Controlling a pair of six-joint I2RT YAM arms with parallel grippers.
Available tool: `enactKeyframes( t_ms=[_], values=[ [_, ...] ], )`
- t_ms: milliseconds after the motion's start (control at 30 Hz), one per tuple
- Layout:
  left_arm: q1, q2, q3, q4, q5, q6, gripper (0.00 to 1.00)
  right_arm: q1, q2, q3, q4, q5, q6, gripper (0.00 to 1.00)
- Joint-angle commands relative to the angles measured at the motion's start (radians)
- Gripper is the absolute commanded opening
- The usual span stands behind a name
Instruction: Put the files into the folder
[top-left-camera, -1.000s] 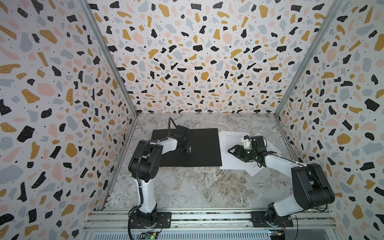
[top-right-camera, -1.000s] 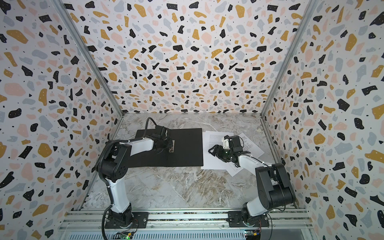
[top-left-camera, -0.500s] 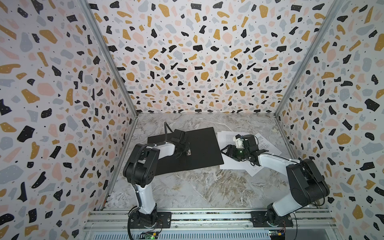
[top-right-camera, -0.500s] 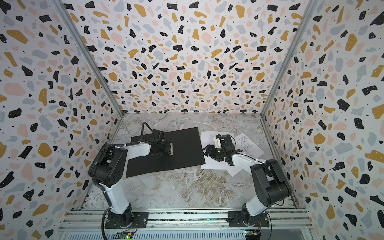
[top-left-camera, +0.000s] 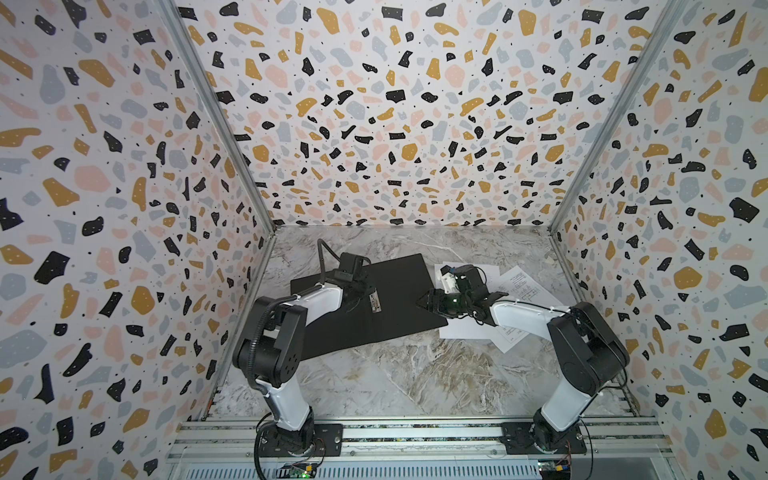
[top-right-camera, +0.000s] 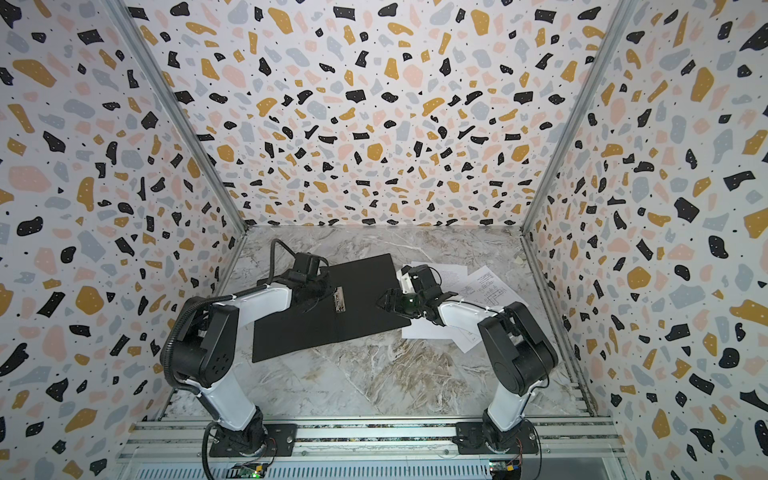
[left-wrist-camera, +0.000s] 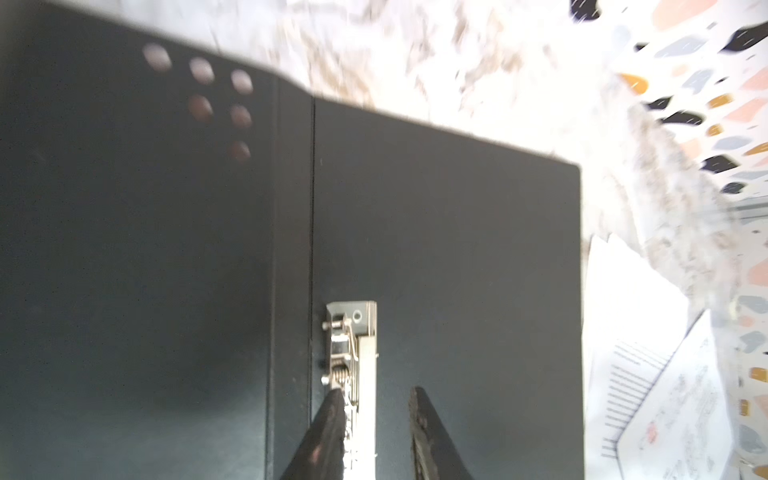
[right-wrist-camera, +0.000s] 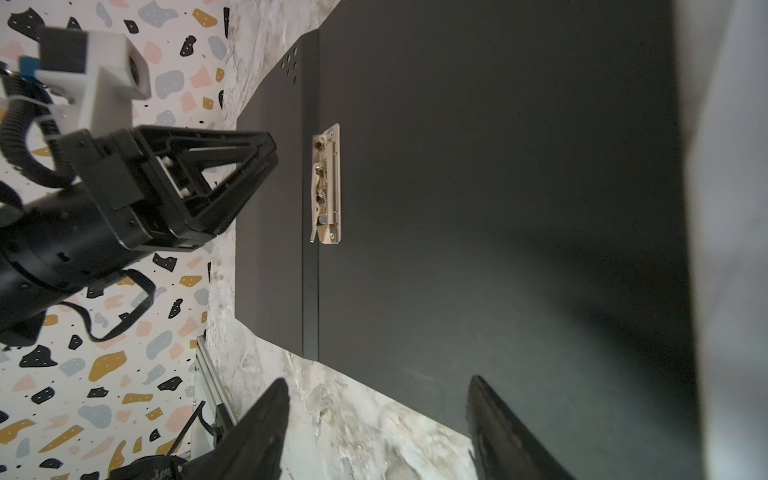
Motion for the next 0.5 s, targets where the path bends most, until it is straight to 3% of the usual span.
enactKeyframes(
  t_ms=[0,233,467],
  values=[
    [0.061,0.01,0.02,-0.005,0.035,0.075,0.22,0.029,0.043,0.071,0.01,-0.027,0.018,0.63],
    [0.073,0.114,0.049,0.024,0.116,0.115,0.14,0.068,0.18,0.208,-0.012,-0.094,0.033,0.44],
    [0.073,0.147,0.048,0.054,0.166,0.123,0.12,0.092,0.264,0.28,-0.009,-0.128,0.055,0.43]
  ],
)
